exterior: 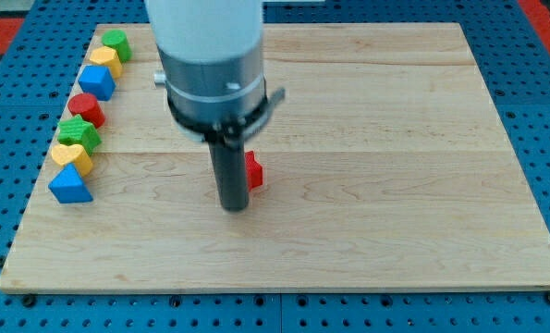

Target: Push the red star towards the top right

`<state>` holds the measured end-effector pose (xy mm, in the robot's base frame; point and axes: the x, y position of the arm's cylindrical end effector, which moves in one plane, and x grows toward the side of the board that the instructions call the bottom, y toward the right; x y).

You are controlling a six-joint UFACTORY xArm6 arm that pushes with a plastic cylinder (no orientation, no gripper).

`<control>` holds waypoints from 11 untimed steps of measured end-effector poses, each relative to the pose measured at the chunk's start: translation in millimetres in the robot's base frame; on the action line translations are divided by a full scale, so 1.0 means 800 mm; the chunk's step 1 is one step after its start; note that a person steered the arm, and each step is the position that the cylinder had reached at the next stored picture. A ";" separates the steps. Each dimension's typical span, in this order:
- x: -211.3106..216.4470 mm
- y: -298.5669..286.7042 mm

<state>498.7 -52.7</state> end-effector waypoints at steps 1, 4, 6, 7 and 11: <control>-0.048 -0.014; -0.122 0.103; -0.142 0.230; -0.170 0.293; -0.274 0.248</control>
